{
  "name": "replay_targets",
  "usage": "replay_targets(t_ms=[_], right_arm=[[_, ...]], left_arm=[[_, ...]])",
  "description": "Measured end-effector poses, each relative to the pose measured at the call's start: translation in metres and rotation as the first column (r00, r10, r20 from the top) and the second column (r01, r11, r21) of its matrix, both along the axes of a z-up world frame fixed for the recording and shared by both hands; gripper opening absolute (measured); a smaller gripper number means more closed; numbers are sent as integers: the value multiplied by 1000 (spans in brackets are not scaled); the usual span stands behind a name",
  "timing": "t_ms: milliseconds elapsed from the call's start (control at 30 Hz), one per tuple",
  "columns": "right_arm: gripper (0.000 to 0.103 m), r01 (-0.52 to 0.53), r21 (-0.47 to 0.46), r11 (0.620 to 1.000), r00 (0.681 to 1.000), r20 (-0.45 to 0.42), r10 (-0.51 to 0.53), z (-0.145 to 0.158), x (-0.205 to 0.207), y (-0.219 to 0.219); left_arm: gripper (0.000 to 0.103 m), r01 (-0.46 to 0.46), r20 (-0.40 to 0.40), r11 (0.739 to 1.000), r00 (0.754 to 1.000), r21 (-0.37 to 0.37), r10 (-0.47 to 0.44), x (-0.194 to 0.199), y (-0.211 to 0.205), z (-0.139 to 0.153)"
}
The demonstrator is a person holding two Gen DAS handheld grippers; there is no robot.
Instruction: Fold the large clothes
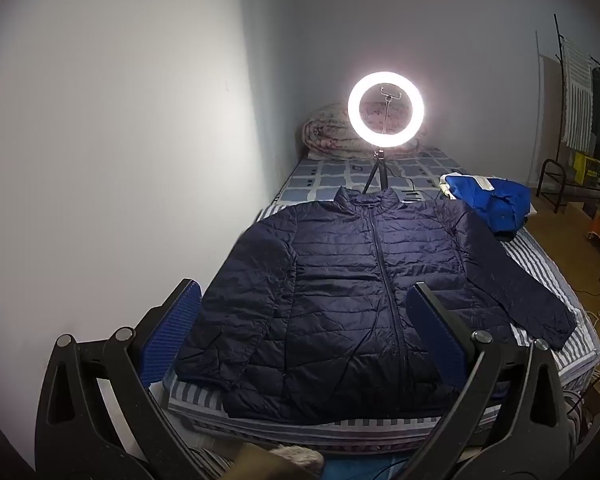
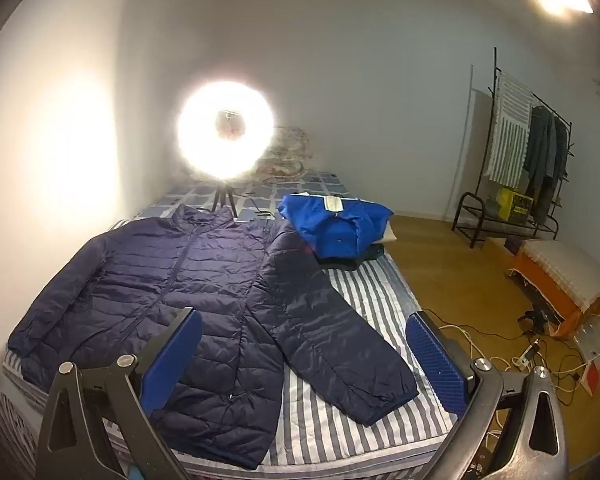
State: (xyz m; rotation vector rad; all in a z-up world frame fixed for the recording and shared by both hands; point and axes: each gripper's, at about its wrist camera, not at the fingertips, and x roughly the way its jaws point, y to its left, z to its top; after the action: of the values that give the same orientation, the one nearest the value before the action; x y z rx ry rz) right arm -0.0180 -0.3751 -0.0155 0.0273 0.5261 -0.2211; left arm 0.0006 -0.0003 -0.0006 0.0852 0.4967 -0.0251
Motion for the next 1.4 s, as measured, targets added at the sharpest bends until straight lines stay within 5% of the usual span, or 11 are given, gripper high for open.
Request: replay_targets(t_ms=[1400], right_arm=[[103,15,-35,999,999,32,-14,20,-4,6]], left_arm=[[103,-13,82,1000,996,-20,15,-4,7,21]])
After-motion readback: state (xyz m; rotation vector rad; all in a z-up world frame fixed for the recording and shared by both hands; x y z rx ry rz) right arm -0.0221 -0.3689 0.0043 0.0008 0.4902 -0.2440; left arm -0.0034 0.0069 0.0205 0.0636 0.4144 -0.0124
